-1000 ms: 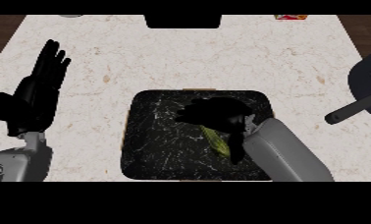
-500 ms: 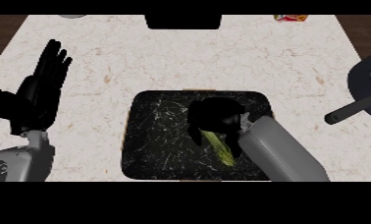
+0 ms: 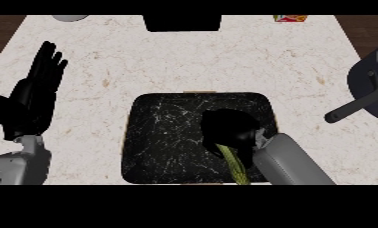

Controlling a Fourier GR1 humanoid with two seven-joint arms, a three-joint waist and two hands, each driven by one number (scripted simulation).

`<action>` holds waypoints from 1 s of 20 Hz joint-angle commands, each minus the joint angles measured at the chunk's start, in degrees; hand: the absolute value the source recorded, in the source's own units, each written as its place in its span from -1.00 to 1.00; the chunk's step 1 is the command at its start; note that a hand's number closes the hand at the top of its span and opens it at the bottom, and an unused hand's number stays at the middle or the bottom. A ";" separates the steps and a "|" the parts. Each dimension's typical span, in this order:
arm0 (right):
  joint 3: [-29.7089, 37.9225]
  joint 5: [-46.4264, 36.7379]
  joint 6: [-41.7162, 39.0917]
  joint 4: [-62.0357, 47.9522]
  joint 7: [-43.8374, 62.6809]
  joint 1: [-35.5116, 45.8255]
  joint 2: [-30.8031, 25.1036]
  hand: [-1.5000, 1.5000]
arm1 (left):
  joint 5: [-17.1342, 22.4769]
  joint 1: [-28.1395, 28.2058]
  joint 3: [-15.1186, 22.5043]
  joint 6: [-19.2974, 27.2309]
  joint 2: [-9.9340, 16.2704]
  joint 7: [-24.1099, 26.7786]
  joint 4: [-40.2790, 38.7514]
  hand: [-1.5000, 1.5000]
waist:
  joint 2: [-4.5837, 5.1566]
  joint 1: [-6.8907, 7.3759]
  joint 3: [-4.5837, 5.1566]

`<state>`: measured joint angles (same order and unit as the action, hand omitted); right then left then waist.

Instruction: Pick the squash from the tray and place it in the pot

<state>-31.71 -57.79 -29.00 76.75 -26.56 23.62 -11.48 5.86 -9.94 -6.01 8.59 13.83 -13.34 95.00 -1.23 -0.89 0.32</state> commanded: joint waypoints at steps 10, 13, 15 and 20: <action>6.51 1.81 9.62 38.11 18.34 -40.99 -6.41 1.00 | 0.16 3.14 -3.50 1.54 0.73 0.48 0.15 0.00 | -0.20 -5.91 -0.21; 12.70 6.19 13.18 48.69 20.28 -44.47 -3.67 1.00 | 1.12 3.36 -4.29 0.36 1.84 0.00 0.53 0.00 | -0.03 -5.34 -0.22; 14.97 10.31 14.85 55.00 21.19 -47.78 -0.65 1.00 | 0.91 3.88 -2.95 1.17 -0.12 0.46 1.82 0.00 | 0.02 -5.01 -0.28; 23.12 15.57 16.14 70.66 25.72 -53.63 1.14 1.00 | 0.56 2.28 -2.30 0.40 0.13 0.74 0.70 0.00 | 0.75 -2.75 -0.30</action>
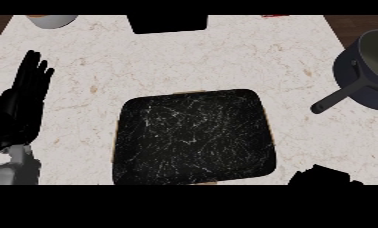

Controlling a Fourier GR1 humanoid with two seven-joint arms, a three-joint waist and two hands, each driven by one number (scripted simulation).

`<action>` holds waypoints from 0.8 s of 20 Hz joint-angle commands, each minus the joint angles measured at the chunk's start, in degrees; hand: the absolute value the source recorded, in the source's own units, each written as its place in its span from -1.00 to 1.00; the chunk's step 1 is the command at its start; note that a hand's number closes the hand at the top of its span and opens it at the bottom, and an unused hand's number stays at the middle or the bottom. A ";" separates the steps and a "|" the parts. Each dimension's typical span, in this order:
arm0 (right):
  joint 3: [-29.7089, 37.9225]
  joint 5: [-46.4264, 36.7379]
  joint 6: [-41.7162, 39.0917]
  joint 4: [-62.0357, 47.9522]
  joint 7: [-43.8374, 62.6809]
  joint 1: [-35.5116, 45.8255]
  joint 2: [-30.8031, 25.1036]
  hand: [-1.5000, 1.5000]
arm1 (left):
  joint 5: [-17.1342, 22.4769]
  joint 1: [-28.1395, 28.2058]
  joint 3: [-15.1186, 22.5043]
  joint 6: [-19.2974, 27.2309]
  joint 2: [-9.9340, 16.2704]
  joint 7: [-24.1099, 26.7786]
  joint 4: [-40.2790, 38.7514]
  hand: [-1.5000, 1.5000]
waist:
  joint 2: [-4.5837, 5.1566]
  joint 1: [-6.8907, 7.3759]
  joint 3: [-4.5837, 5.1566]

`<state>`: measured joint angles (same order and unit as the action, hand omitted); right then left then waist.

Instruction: Pick the squash from the tray and place it in the pot

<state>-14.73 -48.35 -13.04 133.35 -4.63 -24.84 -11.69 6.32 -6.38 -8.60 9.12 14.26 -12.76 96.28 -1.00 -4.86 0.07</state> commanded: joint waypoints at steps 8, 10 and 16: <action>22.44 16.28 -1.87 12.84 4.86 0.53 3.62 1.00 | 0.21 -2.21 0.90 -1.70 0.27 0.05 -0.78 0.00 | 0.74 2.94 -0.08; 26.28 18.95 -3.58 8.66 5.36 4.18 3.96 1.00 | 0.52 -3.75 1.52 -1.21 -0.29 -2.21 -0.44 0.00 | 0.84 3.42 -0.11; 39.95 28.38 -9.39 -2.14 10.47 17.74 -0.86 1.00 | 0.01 -3.48 2.38 -1.70 -1.34 -0.18 -0.90 0.00 | 0.98 4.58 -0.06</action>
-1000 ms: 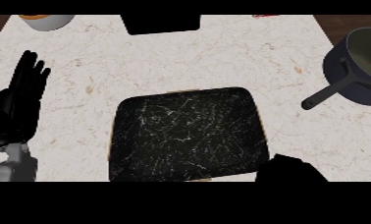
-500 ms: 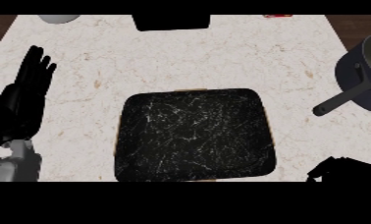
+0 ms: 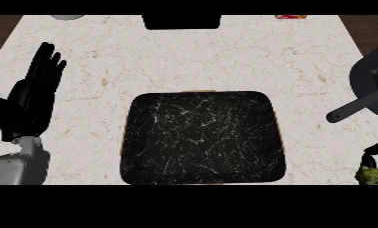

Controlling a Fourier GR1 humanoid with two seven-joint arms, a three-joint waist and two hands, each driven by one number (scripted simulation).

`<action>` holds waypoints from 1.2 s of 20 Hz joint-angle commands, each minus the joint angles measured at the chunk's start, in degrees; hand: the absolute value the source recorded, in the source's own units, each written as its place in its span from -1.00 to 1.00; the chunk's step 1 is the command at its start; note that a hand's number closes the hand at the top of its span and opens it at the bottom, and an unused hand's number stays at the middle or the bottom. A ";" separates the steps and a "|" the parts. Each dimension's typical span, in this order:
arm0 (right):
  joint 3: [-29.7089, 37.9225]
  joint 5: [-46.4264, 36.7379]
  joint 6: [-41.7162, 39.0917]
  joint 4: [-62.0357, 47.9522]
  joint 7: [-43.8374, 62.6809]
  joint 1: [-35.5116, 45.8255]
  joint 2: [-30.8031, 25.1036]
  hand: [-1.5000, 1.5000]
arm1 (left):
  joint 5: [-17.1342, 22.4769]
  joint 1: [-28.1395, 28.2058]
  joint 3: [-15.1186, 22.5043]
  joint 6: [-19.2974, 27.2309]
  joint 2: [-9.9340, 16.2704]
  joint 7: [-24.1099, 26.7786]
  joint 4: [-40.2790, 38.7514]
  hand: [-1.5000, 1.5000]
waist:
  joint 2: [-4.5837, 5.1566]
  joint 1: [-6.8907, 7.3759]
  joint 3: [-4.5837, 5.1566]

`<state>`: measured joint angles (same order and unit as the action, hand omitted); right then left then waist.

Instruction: Pick the squash from the tray and place it in the pot

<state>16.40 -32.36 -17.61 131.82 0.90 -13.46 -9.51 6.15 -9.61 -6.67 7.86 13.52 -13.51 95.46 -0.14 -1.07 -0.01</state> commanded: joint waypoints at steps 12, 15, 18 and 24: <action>15.15 -4.69 8.61 -27.54 -8.30 16.71 -16.50 1.00 | -1.22 -2.88 1.83 -0.14 -0.99 -1.59 0.61 0.00 | 0.60 2.78 -0.11; 11.03 -10.64 16.61 -38.51 -14.15 19.62 -14.47 1.00 | -1.81 -2.97 2.06 0.34 -1.40 -2.30 0.08 0.00 | 0.54 2.42 -0.09; 10.74 -11.19 20.46 -51.53 -19.24 24.74 -16.35 1.00 | -1.68 -2.95 0.95 0.44 -2.04 0.41 -2.07 0.00 | 0.49 2.18 -0.06; 12.39 -7.94 18.25 -70.60 -20.59 32.89 -19.40 1.00 | -1.43 -2.84 1.32 -0.32 -2.27 -0.43 -0.88 0.00 | 0.52 2.26 -0.07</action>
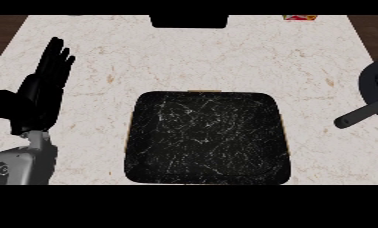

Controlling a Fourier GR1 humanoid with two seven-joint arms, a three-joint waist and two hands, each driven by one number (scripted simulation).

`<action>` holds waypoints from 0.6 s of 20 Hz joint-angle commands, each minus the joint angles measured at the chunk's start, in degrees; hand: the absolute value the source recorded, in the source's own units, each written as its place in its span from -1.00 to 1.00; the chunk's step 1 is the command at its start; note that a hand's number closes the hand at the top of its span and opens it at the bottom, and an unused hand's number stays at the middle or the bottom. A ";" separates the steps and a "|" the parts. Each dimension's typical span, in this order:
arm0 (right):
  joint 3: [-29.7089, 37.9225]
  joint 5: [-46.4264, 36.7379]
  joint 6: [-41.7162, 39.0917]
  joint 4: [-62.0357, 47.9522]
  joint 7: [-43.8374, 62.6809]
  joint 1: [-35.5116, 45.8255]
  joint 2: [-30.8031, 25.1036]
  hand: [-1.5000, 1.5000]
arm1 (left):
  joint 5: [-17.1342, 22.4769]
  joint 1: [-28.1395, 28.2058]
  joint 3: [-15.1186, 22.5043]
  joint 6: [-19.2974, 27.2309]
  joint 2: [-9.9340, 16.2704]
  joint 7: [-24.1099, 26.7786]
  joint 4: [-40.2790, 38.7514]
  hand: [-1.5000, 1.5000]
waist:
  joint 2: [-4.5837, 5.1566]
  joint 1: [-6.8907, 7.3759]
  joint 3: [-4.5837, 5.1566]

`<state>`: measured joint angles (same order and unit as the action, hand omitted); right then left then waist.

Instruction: Pick the squash from the tray and place it in the pot

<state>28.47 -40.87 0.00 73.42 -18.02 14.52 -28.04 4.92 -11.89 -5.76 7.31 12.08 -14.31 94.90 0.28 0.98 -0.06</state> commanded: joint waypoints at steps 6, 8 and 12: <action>-1.34 3.80 -6.36 -25.27 -5.32 11.35 -1.11 -1.00 | 0.73 -0.58 -0.78 -1.12 -0.50 2.25 -2.76 0.00 | 0.20 0.48 -0.03; -0.57 6.99 -10.36 -26.38 -7.83 12.12 -1.43 -1.00 | -2.22 -2.34 0.26 1.09 -1.64 3.83 -5.71 0.00 | 0.11 -0.37 -0.01; 5.67 17.01 -16.05 -26.22 -10.19 14.74 -0.38 -1.00 | -1.66 0.97 -0.22 1.27 -1.22 1.95 -0.93 0.00 | -0.29 -0.43 -0.02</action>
<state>30.40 -30.71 -11.07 49.30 -25.94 26.41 -28.44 4.47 -11.82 -6.17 6.97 11.57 -12.42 92.86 0.20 0.88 -0.08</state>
